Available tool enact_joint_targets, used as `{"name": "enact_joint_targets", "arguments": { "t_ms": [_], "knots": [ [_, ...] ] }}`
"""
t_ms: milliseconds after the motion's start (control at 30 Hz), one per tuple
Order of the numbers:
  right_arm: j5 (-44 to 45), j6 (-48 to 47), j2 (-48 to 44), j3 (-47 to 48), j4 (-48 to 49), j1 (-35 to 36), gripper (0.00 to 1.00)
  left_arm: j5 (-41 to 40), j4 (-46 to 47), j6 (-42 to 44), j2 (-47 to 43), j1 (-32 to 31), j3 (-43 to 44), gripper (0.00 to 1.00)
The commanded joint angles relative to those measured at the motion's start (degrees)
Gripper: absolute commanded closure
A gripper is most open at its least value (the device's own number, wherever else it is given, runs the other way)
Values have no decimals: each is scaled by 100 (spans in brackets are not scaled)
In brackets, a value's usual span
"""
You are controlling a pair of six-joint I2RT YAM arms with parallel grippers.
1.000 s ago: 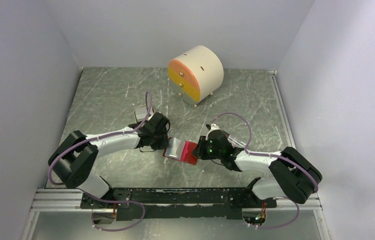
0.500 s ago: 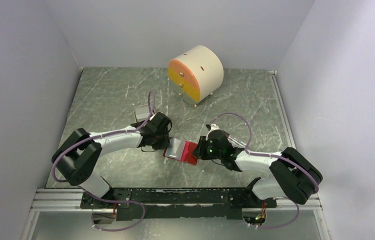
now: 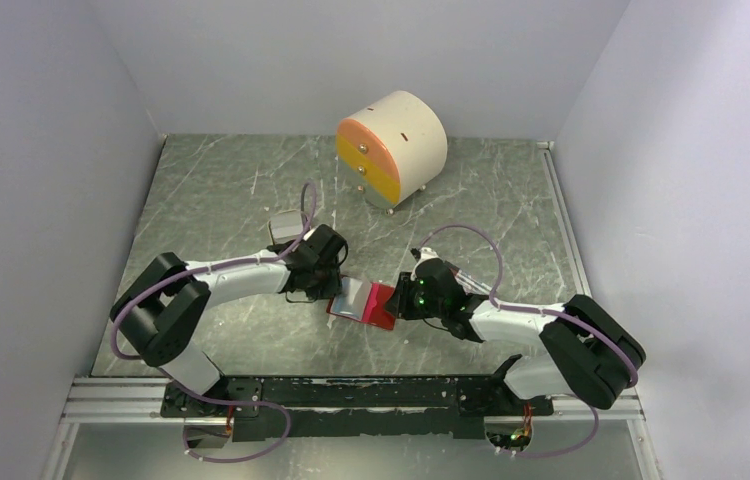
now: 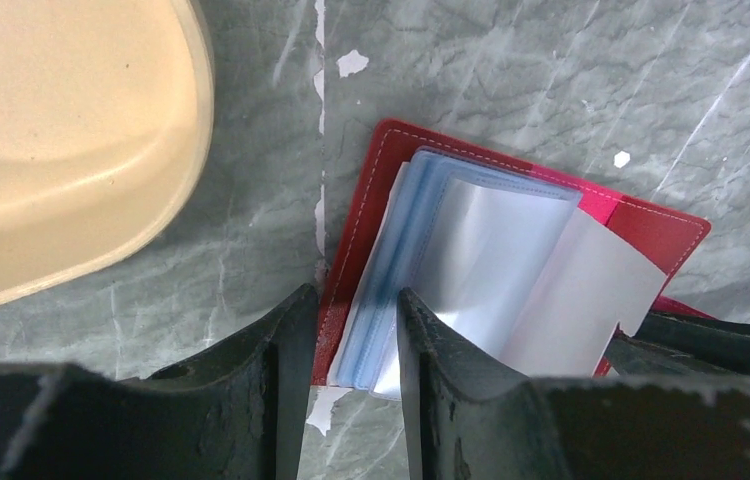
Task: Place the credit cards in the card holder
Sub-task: Open the card holder at the center of the board.
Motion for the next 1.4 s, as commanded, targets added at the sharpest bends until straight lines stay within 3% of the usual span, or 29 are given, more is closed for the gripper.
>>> {"name": "enact_joint_targets", "arguments": {
  "t_ms": [0,200,833,1367],
  "knots": [
    [7,-124,48,94,-240,7,74,-174,-199,13,-6,-50,179,60],
    [-5,-117,-2,74,-249,6,74,-292,-334,-6,-77,-67,145,59],
    [-97,-325,-256,411,-398,-3,72,1235,756,77,-300,-147,35,58],
    [78,190,-1176,547,-919,-3,48,1606,1072,49,-151,-374,238,57]
  ]
}}
